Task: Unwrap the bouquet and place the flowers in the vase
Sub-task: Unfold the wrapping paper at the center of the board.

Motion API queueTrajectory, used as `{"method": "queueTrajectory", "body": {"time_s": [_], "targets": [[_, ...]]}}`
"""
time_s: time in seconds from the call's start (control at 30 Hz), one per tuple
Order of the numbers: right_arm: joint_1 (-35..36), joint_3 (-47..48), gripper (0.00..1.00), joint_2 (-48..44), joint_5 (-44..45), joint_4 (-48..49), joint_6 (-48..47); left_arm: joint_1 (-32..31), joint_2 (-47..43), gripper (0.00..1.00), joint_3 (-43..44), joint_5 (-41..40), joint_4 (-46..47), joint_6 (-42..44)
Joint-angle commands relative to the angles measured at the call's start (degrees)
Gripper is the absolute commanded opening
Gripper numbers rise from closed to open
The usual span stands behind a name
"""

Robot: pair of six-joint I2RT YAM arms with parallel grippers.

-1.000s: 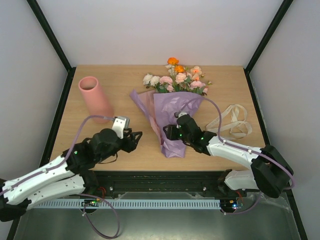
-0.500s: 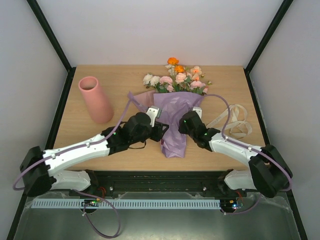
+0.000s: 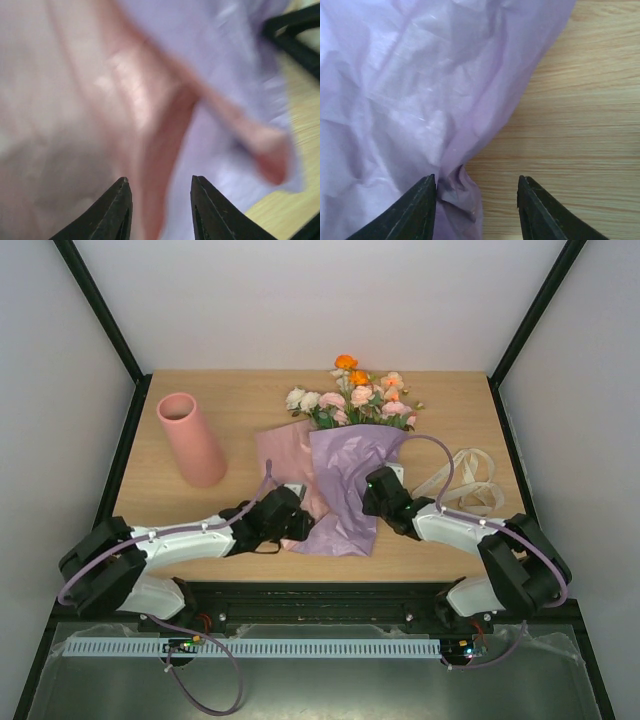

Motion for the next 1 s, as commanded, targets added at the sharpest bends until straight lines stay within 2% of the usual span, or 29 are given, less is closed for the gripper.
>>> {"method": "queueTrajectory", "body": {"time_s": [0.0, 0.2, 0.33, 0.57, 0.77, 0.97], "targets": [[-1.34, -2.46, 0.41, 0.61, 2.12, 0.31, -0.50, 0.36, -2.51, 0.52, -6.68, -4.28, 0.44, -3.31], [-1.65, -4.40, 0.29, -0.71, 2.32, 1.85, 0.79, 0.47, -4.34, 0.55, -10.80, -9.29, 0.42, -3.78], [-1.65, -4.95, 0.24, -0.34, -1.80, 5.03, 1.45, 0.57, -3.05, 0.55, -11.86, -9.50, 2.07, -3.68], [-2.54, -1.87, 0.08, 2.76, -1.59, 7.65, 4.22, 0.85, 0.21, 0.57, -12.51, -10.78, 4.65, -3.85], [-4.09, 1.51, 0.02, 5.83, 2.16, 8.73, 4.62, 2.35, 3.51, 0.58, -11.91, -10.94, 6.72, -3.39], [-7.51, 5.58, 0.01, 11.44, 0.99, 11.53, 3.07, 4.51, 7.65, 0.57, -9.17, -10.65, 8.17, -1.71]]}}
